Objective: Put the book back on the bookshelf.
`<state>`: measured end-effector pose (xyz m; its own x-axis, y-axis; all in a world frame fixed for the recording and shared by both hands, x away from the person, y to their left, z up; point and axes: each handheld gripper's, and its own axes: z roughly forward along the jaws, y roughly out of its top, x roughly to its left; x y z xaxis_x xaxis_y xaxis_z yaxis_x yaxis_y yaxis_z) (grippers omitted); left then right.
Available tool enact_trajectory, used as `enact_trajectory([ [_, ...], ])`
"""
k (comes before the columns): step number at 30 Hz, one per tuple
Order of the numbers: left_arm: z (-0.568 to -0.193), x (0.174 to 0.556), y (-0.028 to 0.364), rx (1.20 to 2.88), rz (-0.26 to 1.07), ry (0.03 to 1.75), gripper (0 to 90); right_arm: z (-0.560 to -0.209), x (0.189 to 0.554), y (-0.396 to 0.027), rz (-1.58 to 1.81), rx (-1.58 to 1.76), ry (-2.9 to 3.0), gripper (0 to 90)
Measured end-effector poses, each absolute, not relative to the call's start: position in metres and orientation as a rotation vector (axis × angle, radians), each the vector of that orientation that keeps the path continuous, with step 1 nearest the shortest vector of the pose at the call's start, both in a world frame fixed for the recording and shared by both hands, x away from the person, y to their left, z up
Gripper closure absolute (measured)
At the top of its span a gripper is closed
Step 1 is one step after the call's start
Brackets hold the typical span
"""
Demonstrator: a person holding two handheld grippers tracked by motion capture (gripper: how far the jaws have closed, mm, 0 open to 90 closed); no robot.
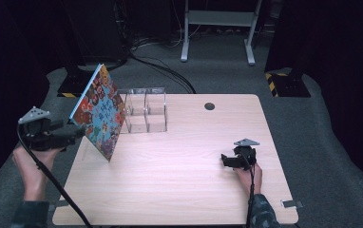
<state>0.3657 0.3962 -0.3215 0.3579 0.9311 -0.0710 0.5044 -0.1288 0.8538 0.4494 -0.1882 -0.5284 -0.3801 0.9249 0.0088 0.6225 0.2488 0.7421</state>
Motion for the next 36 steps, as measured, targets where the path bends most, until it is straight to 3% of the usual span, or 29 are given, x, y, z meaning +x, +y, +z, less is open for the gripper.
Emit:
enact_trajectory([
  [6, -0.350, 0.349, 0.389, 1.790, 0.612, 1.265, 0.1, -0.528, 0.449, -0.188, 0.938, 1.409, 2.094, 10.9],
  [29, -0.489, 0.331, 0.371, 1.820, 0.486, 1.381, 0.0, -0.528, 0.449, -0.188, 0.939, 1.408, 2.096, 10.8],
  [36, -0.517, 0.330, 0.367, 1.850, 0.518, 1.407, 0.0, -0.529, 0.449, -0.188, 0.942, 1.403, 2.099, 10.6],
])
